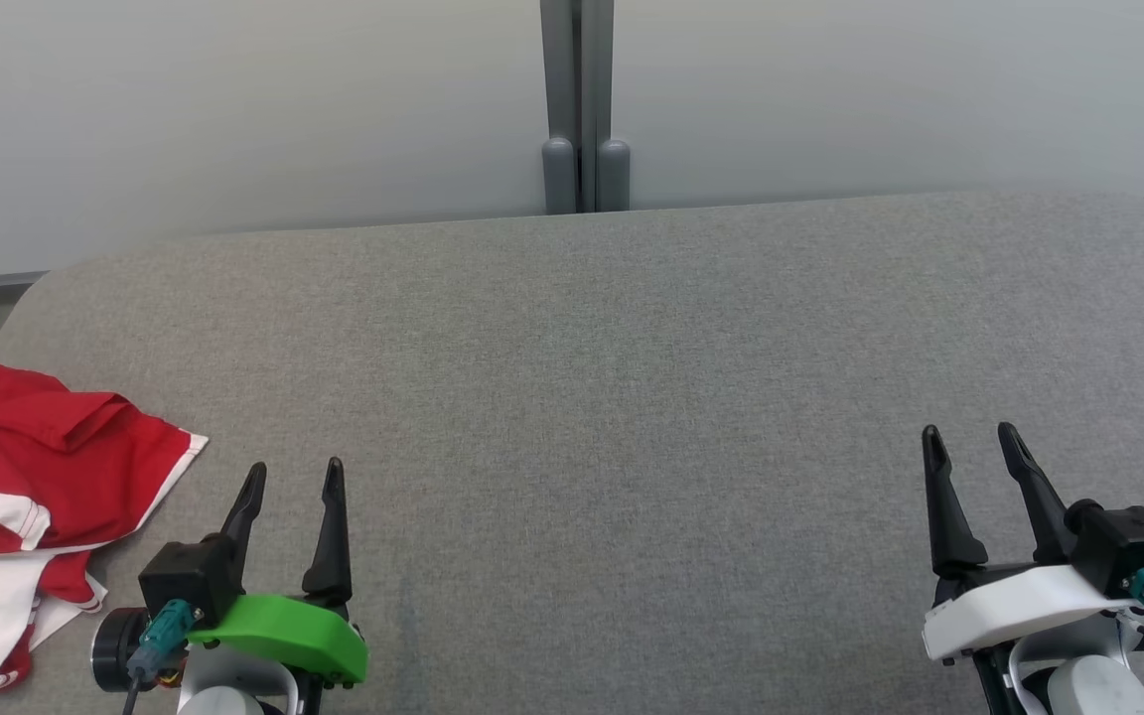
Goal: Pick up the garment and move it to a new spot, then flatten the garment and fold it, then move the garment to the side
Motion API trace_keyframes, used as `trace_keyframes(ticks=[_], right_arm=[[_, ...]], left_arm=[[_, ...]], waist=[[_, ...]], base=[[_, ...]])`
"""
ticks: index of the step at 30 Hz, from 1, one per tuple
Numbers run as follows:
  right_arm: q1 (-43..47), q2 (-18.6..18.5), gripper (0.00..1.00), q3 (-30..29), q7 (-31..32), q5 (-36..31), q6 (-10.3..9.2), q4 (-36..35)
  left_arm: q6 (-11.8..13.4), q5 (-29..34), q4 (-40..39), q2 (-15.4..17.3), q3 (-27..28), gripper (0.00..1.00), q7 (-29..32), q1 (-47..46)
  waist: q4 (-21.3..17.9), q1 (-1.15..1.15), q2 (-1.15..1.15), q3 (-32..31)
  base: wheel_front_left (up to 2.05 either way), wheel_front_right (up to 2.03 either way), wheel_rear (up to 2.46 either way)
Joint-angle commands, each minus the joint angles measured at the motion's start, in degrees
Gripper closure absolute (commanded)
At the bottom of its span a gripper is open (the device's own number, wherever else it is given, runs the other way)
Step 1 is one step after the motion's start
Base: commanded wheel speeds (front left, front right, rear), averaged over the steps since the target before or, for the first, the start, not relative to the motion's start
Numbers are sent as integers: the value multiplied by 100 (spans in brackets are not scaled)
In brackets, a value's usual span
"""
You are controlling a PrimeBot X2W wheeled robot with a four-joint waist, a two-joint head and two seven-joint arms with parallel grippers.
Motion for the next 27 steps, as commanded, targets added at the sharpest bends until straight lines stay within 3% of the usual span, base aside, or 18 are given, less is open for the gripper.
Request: trace_keyframes(ticks=[1,11,27], right_arm=[[26,-4,0,-12,-57,-135,0,0],[62,29,0,-22,-161,-375,0,93],[62,42,0,-2,96,-77,0,274]], left_arm=[[42,111,10,11,-12,0,-52,-110],[42,425,92,-3,-17,0,-158,-124],[58,598,204,-10,33,0,-191,-150]], waist=[[1,0,0,-1],[1,0,0,-7],[-8,0,0,-7]], base=[[0,0,0],[0,0,0],[0,0,0]])
